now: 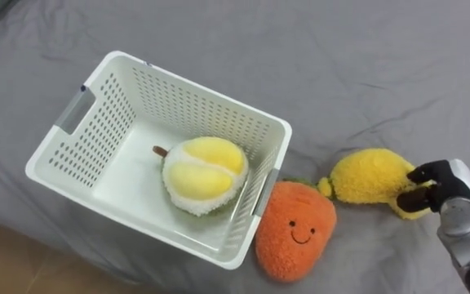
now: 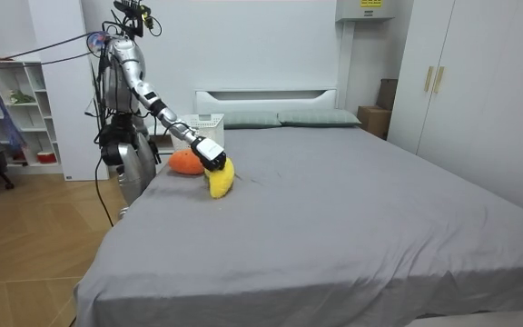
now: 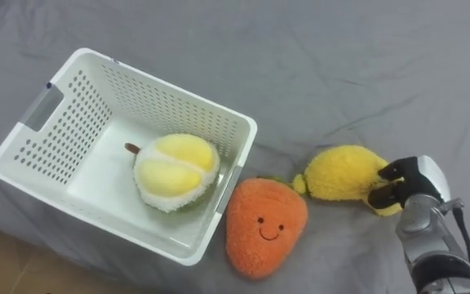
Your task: Collect toys from the bed
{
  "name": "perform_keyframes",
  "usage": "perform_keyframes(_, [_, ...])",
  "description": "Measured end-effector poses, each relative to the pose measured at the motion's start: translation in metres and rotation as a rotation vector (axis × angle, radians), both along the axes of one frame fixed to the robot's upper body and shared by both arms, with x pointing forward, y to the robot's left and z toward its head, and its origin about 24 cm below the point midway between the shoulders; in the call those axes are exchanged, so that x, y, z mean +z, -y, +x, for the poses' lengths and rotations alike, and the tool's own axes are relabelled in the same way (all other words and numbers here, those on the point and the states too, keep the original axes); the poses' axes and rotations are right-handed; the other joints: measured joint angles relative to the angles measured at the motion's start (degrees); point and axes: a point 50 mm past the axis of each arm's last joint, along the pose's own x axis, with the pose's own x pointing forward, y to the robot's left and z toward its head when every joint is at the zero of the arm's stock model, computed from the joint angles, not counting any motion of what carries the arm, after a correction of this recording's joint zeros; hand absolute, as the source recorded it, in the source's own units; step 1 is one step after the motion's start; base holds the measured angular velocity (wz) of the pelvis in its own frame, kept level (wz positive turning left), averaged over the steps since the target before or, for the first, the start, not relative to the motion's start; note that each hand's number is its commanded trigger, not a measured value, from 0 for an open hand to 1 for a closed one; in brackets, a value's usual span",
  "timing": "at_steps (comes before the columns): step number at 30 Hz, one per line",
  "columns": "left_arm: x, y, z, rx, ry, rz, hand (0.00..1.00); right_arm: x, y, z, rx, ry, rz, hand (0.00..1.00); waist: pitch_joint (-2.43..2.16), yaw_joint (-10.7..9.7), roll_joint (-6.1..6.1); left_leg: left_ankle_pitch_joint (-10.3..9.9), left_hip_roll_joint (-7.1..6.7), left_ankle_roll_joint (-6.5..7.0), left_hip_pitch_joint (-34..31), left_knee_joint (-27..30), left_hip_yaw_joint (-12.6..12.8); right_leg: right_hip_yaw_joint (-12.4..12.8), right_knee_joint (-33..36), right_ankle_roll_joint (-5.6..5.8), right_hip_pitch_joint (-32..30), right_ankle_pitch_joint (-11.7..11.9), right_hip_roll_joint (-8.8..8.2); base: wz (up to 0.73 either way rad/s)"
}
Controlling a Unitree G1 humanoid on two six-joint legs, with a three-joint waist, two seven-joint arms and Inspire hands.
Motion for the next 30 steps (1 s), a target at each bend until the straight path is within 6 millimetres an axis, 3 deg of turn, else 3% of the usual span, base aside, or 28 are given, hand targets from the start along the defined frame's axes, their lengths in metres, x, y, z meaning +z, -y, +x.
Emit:
perform_keyframes(4, [-0.002,-0.001,-0.008,0.018,-0.020,-0.003,0.00,0.023,-0.015,0.016,0.103,0.121,-0.057,1.00,-0.12,-1.03,-0.18,0.07,0.05,-0.11,2.29,-0.77,0.00,-0.11,-0.15,-0.04,1.97,-0.08,-0.01,0.01])
perform_keyframes(9, [-0.004,-0.007,-0.021,0.062,-0.054,0.005,0.00,0.050,-0.030,0.019,0.164,0.294,-0.052,1.00,-1.06,-1.54,-1.09,-0.03,-0.06,-0.32,5.95,-1.95,-1.16,-0.10,-1.99,-0.16,6.29,0.05,0.34,0.11])
perform_keyframes(19, [-0.004,-0.012,-0.037,0.128,-0.066,0.003,0.00,0.088,-0.065,0.009,0.346,0.459,-0.073,1.00,-1.16,-2.09,-1.00,-0.08,-0.12,-0.38,10.25,-2.80,-1.40,-0.12,-1.97,-0.14,10.21,0.03,0.34,0.01])
perform_keyframes(27, [-0.004,-0.018,-0.054,0.178,-0.093,0.050,0.00,0.143,-0.095,0.006,0.488,0.677,-0.090,1.00,-1.06,-2.43,-0.49,-0.15,-0.11,-0.50,12.79,-3.19,-1.47,-0.04,-2.07,-0.15,12.57,-0.02,0.40,0.00])
perform_keyframes(30, [-0.005,-0.017,-0.062,0.168,-0.120,0.064,0.00,0.154,-0.102,0.003,0.517,0.727,-0.087,1.00,-1.02,-1.98,-0.44,-0.15,-0.11,-0.50,13.39,-3.16,-1.83,-0.07,-2.06,-0.17,13.14,-0.01,0.44,0.06])
